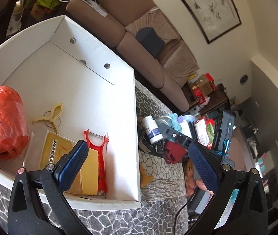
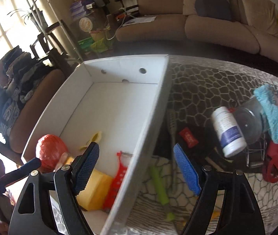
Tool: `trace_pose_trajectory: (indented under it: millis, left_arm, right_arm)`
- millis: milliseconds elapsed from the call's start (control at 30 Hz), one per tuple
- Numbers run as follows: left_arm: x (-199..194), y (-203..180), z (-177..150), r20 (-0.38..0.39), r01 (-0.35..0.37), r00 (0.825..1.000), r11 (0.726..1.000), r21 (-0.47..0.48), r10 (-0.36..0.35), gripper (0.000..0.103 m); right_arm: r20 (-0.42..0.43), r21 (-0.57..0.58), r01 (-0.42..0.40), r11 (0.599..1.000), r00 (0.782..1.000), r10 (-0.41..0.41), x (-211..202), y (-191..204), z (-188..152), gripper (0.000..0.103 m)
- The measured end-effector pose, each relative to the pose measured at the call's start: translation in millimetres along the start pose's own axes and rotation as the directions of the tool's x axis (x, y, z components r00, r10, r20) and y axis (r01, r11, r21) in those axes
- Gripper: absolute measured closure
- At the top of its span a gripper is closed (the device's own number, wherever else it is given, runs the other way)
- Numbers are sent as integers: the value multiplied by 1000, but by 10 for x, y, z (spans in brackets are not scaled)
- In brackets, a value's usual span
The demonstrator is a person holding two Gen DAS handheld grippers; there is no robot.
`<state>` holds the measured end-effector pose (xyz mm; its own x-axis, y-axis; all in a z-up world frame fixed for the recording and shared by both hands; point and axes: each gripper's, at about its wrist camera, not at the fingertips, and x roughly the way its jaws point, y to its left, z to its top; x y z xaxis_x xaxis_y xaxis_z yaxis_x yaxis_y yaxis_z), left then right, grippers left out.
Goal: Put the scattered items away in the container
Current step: 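Move the right gripper to the white pill bottle and grasp it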
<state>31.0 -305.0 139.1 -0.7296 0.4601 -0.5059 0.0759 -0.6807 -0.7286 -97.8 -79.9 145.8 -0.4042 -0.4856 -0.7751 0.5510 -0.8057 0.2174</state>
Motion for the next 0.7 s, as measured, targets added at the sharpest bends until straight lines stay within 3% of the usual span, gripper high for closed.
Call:
trace_pose_trajectory:
  millis: [133, 233, 300, 467, 700]
  left_arm:
    - [260, -274, -148, -49, -104, 993, 988, 114, 110, 0]
    - [423, -445, -263, -58, -227, 968, 951, 209, 244, 0]
    - [478, -509, -328, -51, -270, 956, 931, 245, 290, 0]
    - [564, -611, -424, -34, -322, 938, 901, 290, 346, 0]
    - [581, -609, -439, -37, -334, 933, 897, 290, 359, 0]
  right_arm:
    - [27, -10, 132, 991, 991, -131, 5, -467, -35, 21]
    - [21, -40, 199, 979, 980, -198, 134, -672, -81, 22]
    - [14, -71, 241, 968, 970, -241, 234, -762, -92, 22]
    - [12, -129, 305, 943, 952, -306, 467, -861, -70, 24]
    - [-16, -194, 359, 913, 929, -369, 809, -871, -51, 30]
